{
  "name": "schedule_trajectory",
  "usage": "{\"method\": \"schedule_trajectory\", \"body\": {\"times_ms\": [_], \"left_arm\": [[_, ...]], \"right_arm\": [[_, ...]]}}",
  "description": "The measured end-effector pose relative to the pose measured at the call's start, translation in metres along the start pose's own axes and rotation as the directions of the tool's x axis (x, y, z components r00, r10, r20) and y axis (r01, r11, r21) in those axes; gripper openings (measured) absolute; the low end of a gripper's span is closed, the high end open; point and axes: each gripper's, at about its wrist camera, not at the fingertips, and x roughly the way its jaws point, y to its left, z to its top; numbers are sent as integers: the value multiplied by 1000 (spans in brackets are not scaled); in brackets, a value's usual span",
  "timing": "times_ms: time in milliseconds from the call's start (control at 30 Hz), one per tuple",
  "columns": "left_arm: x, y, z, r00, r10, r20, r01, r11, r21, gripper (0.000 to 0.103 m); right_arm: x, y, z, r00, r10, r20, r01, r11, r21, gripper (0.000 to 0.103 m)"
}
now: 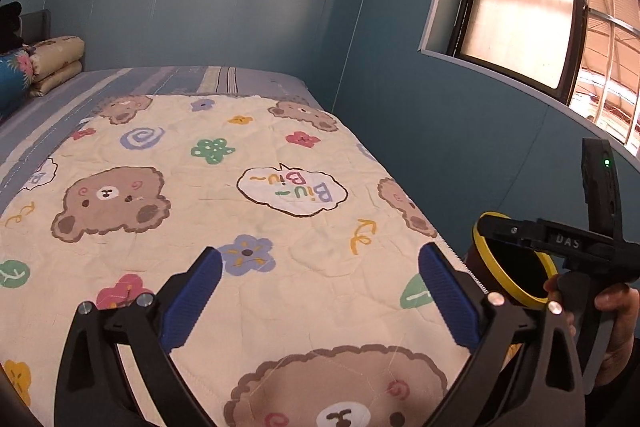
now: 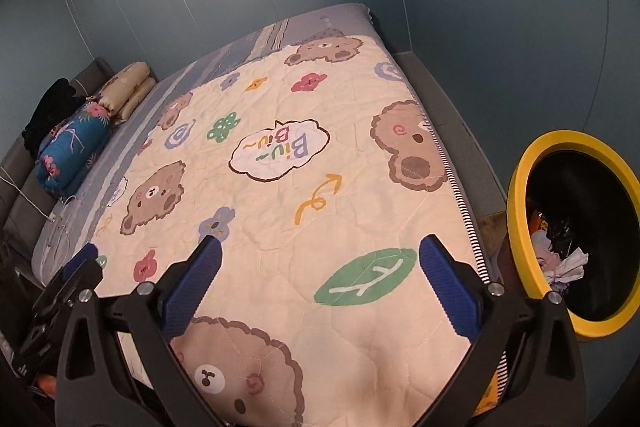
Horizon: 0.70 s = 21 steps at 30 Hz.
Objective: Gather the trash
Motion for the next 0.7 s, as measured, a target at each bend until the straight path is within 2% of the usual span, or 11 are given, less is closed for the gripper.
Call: {"method": "schedule_trajectory", "body": {"times_ms": [133,200,333,367,533,700], "left_arm": [[-29,0,-5,995,40,96,-40,999,-5,95],[-41,0,-4,990,47,131,-46,999,-9,95],[-64,-6,-2,978,59,202,-60,998,-4,95],[-70,-9,-2,973,69,218,-71,997,3,95],[-84,-12,-4,963,87,254,-88,996,-9,95],[-87,-15,-5,956,115,269,-119,993,-3,95]], "right_arm": [[-12,19,-11,993,-88,75,92,995,-43,95],[-26,32,-18,979,-148,142,158,986,-62,95],[-43,41,-26,955,-184,232,205,977,-68,95],[-51,44,-31,943,-201,266,224,973,-59,95],[-69,46,-37,915,-223,335,248,968,-31,95],[-89,53,-44,871,-242,428,283,958,-33,95]]}}
